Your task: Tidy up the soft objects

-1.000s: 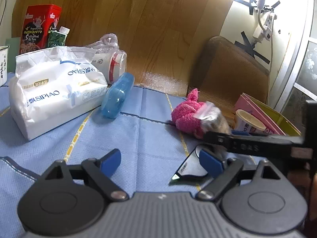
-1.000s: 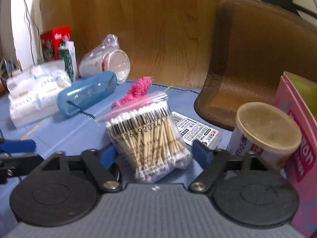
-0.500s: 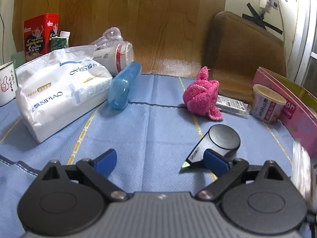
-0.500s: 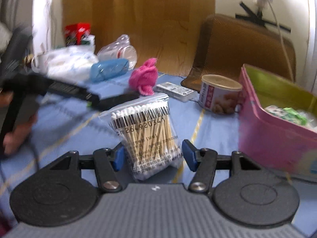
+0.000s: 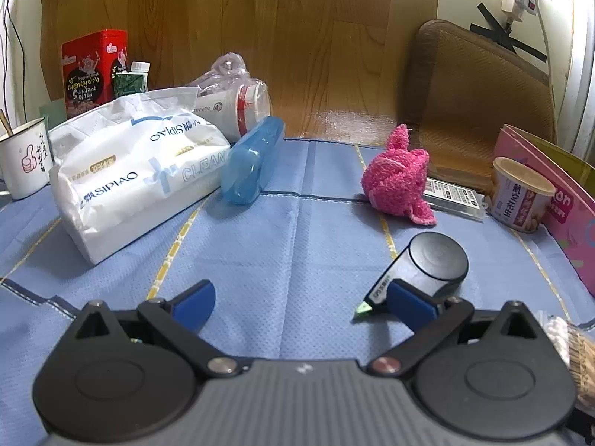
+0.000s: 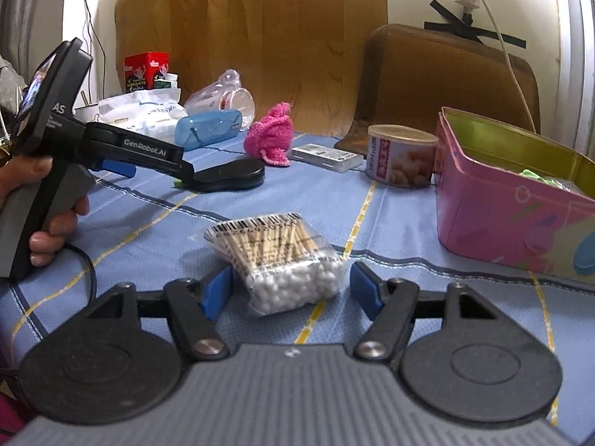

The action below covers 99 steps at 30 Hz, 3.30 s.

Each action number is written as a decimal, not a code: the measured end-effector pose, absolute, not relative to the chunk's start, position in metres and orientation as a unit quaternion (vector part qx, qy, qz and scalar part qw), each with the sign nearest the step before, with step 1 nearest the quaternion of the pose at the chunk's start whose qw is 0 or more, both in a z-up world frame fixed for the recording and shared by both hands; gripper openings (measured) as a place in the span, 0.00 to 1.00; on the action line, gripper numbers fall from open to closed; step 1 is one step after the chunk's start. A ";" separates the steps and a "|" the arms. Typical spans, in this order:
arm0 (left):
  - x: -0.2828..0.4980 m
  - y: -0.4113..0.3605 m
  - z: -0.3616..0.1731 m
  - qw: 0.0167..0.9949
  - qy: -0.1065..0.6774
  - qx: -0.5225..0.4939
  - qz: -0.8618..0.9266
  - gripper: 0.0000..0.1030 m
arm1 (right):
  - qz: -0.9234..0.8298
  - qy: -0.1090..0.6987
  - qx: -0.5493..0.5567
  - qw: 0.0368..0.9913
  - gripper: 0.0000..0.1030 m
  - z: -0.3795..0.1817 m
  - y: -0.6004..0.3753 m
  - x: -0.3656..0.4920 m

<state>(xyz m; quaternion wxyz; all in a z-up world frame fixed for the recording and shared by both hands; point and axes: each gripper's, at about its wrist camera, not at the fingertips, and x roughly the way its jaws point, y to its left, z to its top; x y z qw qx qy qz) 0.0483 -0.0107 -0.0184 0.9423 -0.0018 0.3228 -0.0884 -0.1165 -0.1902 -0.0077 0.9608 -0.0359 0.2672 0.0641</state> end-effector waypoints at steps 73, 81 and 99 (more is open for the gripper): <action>0.038 -0.204 0.042 0.839 0.283 -0.004 -0.464 0.62 | -0.200 0.112 -0.026 0.973 0.68 0.038 -0.341 -0.121; 0.036 -0.041 0.015 0.903 0.283 -0.025 -0.323 0.68 | -0.092 0.098 -0.002 0.991 0.68 0.062 -0.289 -0.099; 0.054 0.115 -0.011 0.939 0.237 -0.199 -0.148 0.70 | 0.113 0.331 0.107 0.931 0.63 0.061 -0.073 0.170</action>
